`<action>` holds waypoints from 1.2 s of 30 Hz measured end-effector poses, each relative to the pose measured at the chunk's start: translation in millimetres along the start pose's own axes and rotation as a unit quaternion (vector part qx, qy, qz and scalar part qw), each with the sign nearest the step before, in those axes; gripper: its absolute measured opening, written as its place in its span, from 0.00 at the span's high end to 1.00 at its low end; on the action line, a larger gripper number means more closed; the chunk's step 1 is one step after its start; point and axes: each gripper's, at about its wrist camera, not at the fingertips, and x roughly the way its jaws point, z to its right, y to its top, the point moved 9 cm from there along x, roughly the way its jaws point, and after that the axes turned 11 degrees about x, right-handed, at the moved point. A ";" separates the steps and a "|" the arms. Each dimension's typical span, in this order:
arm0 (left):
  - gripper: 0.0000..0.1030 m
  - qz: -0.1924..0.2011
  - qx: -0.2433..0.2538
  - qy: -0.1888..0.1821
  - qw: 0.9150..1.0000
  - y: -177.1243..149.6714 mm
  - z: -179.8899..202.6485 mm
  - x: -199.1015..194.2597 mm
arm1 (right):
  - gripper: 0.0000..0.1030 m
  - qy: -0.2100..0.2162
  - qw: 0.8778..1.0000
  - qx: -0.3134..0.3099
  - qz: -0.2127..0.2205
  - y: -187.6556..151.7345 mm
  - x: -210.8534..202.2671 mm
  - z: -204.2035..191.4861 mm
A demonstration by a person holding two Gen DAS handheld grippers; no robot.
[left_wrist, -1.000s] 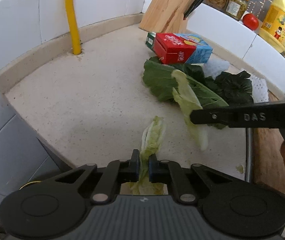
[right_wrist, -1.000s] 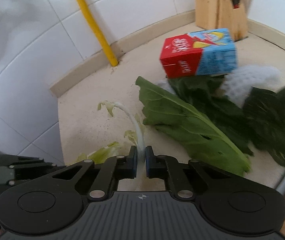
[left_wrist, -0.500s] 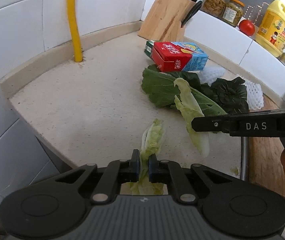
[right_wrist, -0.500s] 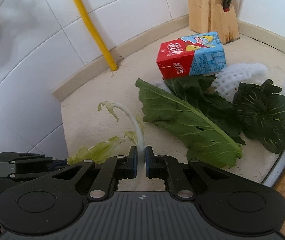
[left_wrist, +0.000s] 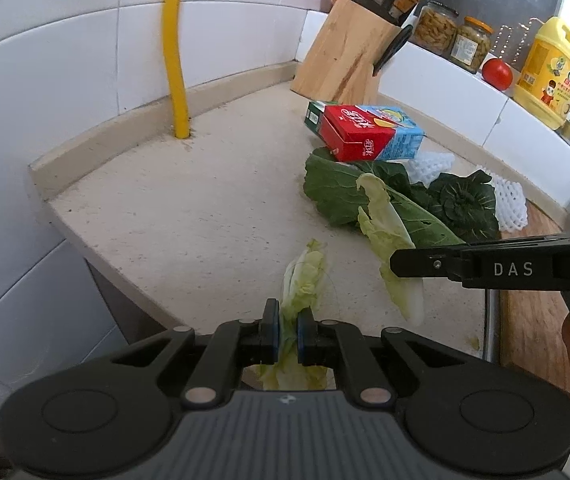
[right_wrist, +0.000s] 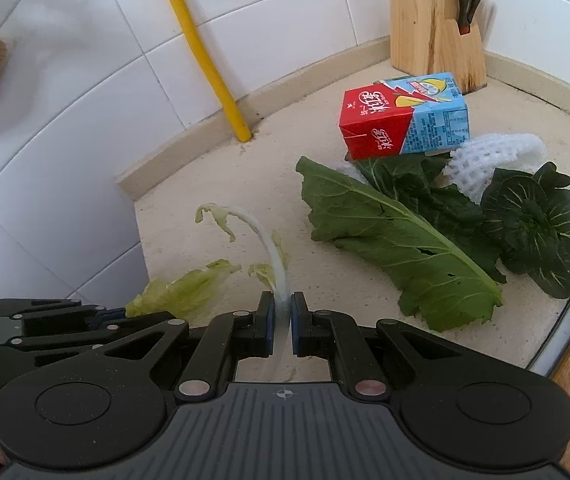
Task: Collect trash
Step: 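Carry both cabbage leaves down over the trash bin with both tools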
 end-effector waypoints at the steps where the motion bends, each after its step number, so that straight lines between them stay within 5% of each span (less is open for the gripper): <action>1: 0.95 0.001 -0.001 0.001 1.000 -1.0 -1.4 -1.5 | 0.89 0.000 1.000 0.000 0.001 -0.5 -0.6 -1.4; 36: 0.95 0.020 -0.049 0.054 0.997 -42.0 -61.5 -53.3 | 0.89 0.036 0.997 -0.066 -0.024 -31.5 18.6 -88.6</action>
